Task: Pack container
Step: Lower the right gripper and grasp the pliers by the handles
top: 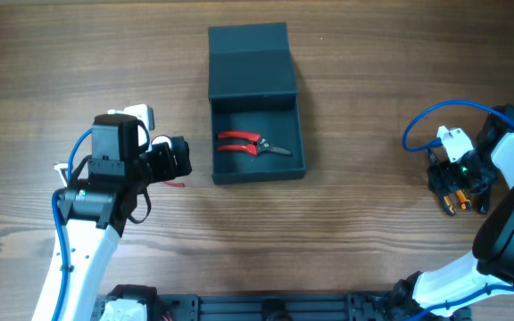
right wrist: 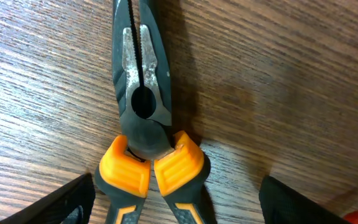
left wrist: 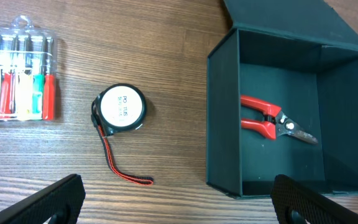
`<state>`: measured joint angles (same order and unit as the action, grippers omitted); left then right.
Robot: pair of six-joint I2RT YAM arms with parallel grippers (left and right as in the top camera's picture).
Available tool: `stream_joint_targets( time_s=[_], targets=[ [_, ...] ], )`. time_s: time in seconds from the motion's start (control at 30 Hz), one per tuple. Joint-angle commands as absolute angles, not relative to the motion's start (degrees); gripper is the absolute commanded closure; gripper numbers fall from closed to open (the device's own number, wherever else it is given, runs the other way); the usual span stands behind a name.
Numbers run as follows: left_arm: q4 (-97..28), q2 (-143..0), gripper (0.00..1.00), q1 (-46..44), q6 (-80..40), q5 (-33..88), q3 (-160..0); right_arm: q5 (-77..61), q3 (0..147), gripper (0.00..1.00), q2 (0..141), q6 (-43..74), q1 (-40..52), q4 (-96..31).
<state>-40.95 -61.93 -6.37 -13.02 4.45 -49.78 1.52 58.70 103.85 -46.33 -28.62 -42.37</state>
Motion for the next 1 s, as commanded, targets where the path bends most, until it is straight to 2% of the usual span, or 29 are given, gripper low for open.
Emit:
stream_joint_targets(
  time_s=[0.0, 0.13, 0.2, 0.3, 0.57, 0.77, 0.97],
  targets=[
    [-40.77, -61.89, 0.0, -6.66, -13.78, 5.78, -51.13, 3.86, 55.81, 0.2, 106.52, -44.58, -28.67, -40.71],
    [-40.77, -61.89, 0.0, -6.66, -13.78, 5.76, -51.13, 3.57, 55.81, 0.21, 106.52, -41.6, -28.67, -39.64],
    [-40.77, -61.89, 0.0, -6.66, -13.78, 5.78, -51.13, 3.4, 55.81, 0.25, 106.52, -41.58, -28.69, -39.66],
    [-40.8, -61.89, 0.0, -6.66, -13.78, 5.78, -51.13, 3.25, 55.86, 0.37, 106.52, -41.28, -28.69, -39.66],
    [-40.8, -61.89, 0.0, -6.66, -13.78, 5.76, -51.13, 2.94, 55.86, 0.47, 106.52, -39.86, -28.69, -39.44],
    [-40.77, -61.89, 0.0, -6.66, -13.76, 5.76, -51.13, 2.94, 55.86, 0.62, 106.52, -39.86, -28.69, -39.44],
    [-40.77, -61.89, 0.0, -6.66, -13.78, 5.76, -51.13, 2.94, 55.86, 0.69, 106.52, -39.86, -28.69, -39.42]
  ],
)
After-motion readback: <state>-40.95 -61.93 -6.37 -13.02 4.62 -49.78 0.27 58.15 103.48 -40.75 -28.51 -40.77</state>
